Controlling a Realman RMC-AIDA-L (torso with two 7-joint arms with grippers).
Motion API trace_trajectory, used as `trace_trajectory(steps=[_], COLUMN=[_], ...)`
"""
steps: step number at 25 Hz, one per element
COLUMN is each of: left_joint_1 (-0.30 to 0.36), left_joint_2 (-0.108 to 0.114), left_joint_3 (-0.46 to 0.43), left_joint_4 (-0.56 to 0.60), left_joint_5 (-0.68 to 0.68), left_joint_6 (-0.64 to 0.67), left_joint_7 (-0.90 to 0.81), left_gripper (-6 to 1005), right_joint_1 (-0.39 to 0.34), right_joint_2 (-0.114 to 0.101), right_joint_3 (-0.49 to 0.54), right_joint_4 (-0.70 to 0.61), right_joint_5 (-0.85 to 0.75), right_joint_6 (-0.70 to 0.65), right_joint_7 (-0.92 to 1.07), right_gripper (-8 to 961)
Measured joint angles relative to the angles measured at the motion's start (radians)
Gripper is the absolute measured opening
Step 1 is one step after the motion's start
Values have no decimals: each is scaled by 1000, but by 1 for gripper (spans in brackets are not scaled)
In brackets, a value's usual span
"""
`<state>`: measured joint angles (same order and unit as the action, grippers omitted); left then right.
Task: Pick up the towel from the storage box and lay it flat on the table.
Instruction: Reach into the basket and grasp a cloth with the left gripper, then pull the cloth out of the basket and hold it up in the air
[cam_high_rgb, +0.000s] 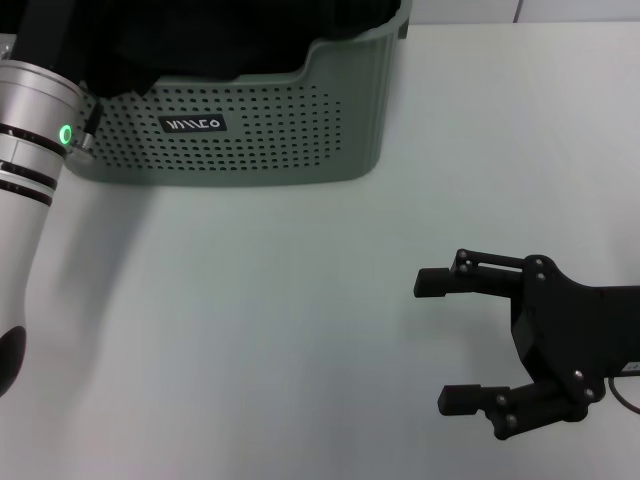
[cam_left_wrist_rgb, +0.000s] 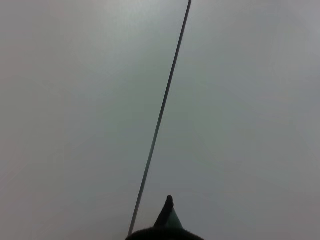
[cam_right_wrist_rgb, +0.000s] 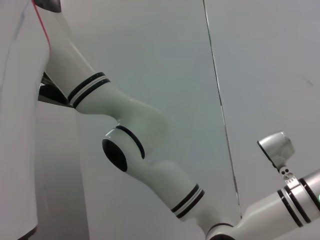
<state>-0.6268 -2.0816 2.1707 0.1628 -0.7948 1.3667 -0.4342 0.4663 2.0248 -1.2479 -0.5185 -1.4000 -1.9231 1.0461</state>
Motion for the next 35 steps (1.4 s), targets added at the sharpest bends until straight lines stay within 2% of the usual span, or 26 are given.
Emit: trace_trajectory(steps=[4, 7, 11, 14, 18, 20, 21, 25, 27, 29, 31, 32, 34, 35], left_joint_1=[0, 5, 43, 70, 100, 110, 151, 220, 262, 303, 344, 344, 374, 377], left_joint_2=[2, 4, 15, 39, 64, 68, 79, 97, 89, 69, 34, 34, -9, -12], left_joint_3=[0, 3, 8, 3, 1, 1, 0, -38, -120, -214, -322, -322, -409, -416], left_joint_4=[0, 0, -2, 1, 8, 25, 107, 260, 338, 400, 459, 459, 480, 481], left_joint_5=[5, 6, 61, 136, 157, 157, 185, 308, 426, 556, 689, 689, 800, 811], left_joint_6=[3, 38, 251, 458, 637, 654, 667, 668, 669, 670, 670, 670, 669, 669], left_joint_7=[-18, -44, -131, -228, -401, -423, -456, -459, -461, -462, -461, -461, -455, -454], left_gripper=[2, 2, 3, 3, 4, 4, 4, 5, 5, 6, 6, 6, 6, 6], right_joint_1=[0, -2, -7, -16, -22, -23, -24, -26, -26, -28, -31, -32, -32, -31], right_joint_2=[0, 0, 0, 0, 1, 2, 1, 1, 2, 4, 5, 5, 5, 5], right_joint_3=[1, 1, 2, 13, 27, 28, 28, 29, 28, 25, 20, 19, 18, 17], right_joint_4=[1, 2, 2, 2, 5, 12, 20, 59, 73, 77, 78, 79, 80, 80], right_joint_5=[1, 1, 10, 19, 46, 62, 79, 140, 162, 174, 187, 192, 200, 202], right_joint_6=[-1, -1, 4, 9, 10, 11, 12, 18, 21, 21, 21, 21, 15, 12], right_joint_7=[-2, -2, -6, -16, -35, -42, -52, -94, -120, -132, -136, -136, -137, -137], right_gripper=[827, 825, 823, 821, 819, 817, 817, 815, 813, 812, 811, 810, 809, 809])
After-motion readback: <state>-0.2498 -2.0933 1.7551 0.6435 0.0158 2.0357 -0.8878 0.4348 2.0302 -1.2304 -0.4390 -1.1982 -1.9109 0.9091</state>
